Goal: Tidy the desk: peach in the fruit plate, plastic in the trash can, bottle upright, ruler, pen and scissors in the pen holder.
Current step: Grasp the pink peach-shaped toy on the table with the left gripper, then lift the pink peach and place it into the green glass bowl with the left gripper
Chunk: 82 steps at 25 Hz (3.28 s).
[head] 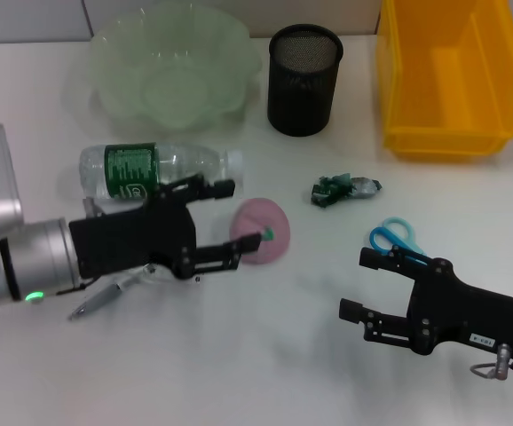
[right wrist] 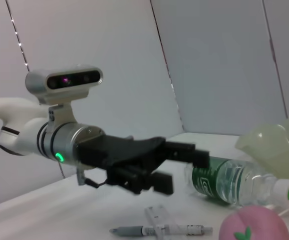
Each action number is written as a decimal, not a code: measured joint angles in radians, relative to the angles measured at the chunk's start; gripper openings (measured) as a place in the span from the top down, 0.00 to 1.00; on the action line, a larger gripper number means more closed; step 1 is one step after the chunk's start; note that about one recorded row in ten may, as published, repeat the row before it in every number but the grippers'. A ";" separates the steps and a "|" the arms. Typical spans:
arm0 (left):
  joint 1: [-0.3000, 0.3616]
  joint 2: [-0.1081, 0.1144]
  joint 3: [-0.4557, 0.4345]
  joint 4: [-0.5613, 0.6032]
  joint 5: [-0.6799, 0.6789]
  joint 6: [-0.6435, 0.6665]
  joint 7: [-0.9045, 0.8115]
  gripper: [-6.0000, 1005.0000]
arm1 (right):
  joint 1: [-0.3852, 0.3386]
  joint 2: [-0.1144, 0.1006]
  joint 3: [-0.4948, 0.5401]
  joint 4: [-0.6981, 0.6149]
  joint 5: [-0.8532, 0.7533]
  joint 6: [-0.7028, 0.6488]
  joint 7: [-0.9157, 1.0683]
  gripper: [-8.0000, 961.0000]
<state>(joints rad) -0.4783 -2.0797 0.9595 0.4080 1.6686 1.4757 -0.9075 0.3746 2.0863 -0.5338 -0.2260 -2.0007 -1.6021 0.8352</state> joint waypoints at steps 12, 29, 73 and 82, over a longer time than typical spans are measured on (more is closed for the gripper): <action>-0.130 -0.001 0.086 -0.056 -0.009 -0.199 -0.096 0.21 | -0.016 0.000 0.048 0.045 0.001 0.001 -0.049 0.15; -0.163 0.000 0.208 -0.067 -0.016 -0.370 -0.144 0.21 | -0.020 0.000 0.064 0.058 0.000 0.004 -0.061 0.15; -0.110 0.003 0.199 0.032 -0.482 -0.361 -0.091 0.95 | -0.024 0.001 0.064 0.095 0.000 -0.004 -0.064 0.15; -0.161 0.000 0.212 0.018 -0.620 -0.602 -0.001 0.94 | -0.008 0.002 0.064 0.158 0.000 -0.004 -0.114 0.15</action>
<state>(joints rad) -0.6395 -2.0799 1.1719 0.4264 1.0487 0.8735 -0.9083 0.3666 2.0878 -0.4694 -0.0676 -2.0003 -1.6062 0.7216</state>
